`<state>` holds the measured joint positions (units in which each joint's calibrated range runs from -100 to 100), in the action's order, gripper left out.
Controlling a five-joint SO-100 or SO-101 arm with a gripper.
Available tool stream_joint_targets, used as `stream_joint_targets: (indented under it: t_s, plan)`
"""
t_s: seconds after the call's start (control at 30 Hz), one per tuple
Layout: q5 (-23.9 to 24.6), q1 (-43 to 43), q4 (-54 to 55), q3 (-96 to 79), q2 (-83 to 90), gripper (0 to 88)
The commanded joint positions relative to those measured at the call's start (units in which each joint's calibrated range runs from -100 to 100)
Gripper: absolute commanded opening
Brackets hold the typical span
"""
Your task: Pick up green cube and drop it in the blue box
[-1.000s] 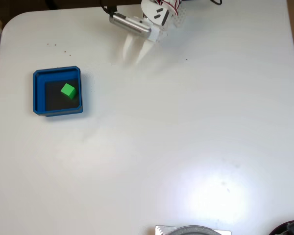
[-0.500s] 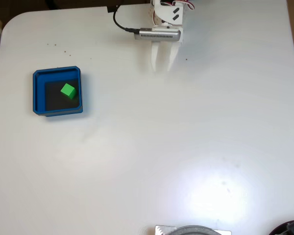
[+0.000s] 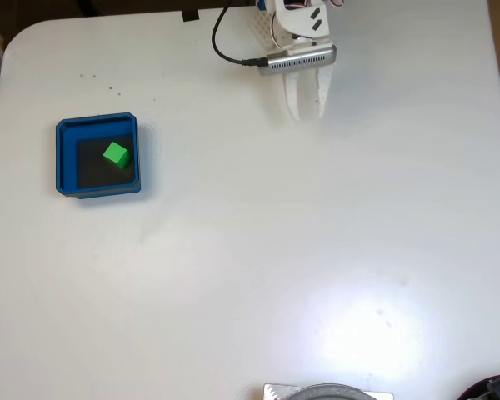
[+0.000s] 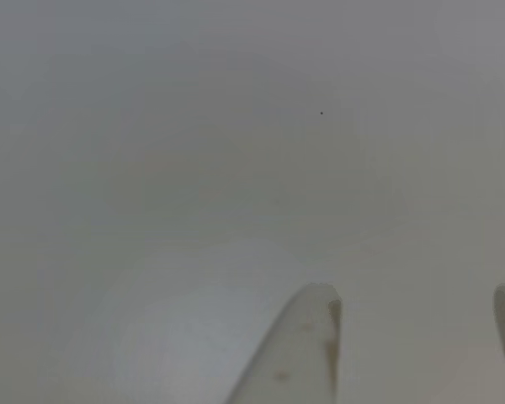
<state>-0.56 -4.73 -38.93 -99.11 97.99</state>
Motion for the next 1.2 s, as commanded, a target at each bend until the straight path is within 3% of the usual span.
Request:
stream_joint_targets:
  t_s: [0.0,0.3,1.17]
  plan:
    - [-0.2,-1.1,1.1,-0.5,1.1,9.1]
    - [-0.2,-1.1,1.0,-0.5,1.1,2.0]
    - [0.0,-0.9,1.0,-0.5,1.1,2.3]
